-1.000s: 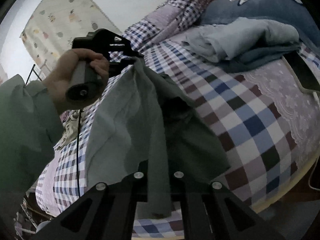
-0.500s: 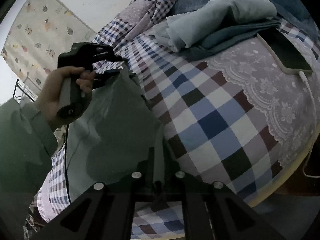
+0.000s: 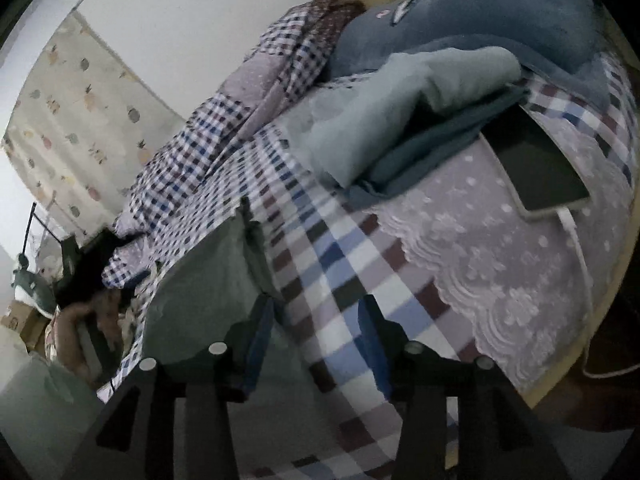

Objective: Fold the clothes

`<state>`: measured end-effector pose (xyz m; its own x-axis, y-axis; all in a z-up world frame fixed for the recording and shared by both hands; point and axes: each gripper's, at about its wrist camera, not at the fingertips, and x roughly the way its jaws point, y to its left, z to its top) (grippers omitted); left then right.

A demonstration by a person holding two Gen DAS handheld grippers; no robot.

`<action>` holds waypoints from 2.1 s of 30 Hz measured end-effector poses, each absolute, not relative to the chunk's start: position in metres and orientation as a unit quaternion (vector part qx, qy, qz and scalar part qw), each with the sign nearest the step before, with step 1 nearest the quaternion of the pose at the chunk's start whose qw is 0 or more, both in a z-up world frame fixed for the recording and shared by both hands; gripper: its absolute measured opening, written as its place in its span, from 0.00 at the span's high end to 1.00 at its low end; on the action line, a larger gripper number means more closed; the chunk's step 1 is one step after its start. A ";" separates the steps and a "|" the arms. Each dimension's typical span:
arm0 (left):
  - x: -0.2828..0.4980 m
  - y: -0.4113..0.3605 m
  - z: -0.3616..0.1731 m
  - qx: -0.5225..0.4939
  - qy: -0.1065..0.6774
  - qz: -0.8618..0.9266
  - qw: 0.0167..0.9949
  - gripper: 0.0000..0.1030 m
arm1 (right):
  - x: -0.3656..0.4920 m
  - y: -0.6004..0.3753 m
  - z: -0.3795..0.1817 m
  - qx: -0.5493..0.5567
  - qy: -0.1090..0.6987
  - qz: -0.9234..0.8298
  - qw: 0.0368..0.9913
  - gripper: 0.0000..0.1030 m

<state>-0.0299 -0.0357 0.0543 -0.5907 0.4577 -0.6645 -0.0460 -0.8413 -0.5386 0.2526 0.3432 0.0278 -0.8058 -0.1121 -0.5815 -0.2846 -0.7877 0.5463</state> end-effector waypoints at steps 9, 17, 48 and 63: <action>-0.006 -0.055 0.028 -0.404 -0.275 0.842 0.229 0.21 | 0.196 0.287 0.075 -0.309 0.052 0.949 0.018 0.30; -0.026 -0.046 0.021 -0.427 -0.255 0.834 0.239 0.21 | 0.134 0.251 0.099 -0.278 -0.167 0.941 0.095 0.20; -0.033 -0.058 -0.004 -0.405 -0.277 0.853 0.179 0.78 | -0.062 0.290 -0.008 -0.446 0.092 0.886 -0.092 0.94; -0.058 -0.061 0.004 -0.407 -0.303 0.829 0.236 0.42 | -0.075 0.297 -0.010 -0.422 0.188 0.874 -0.152 0.51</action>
<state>-0.0581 -0.0607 0.0043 -0.5579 0.6380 -0.5308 -0.1446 -0.7045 -0.6949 -0.0753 0.2969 -0.0104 -0.5983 -0.4237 -0.6801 0.1072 -0.8835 0.4561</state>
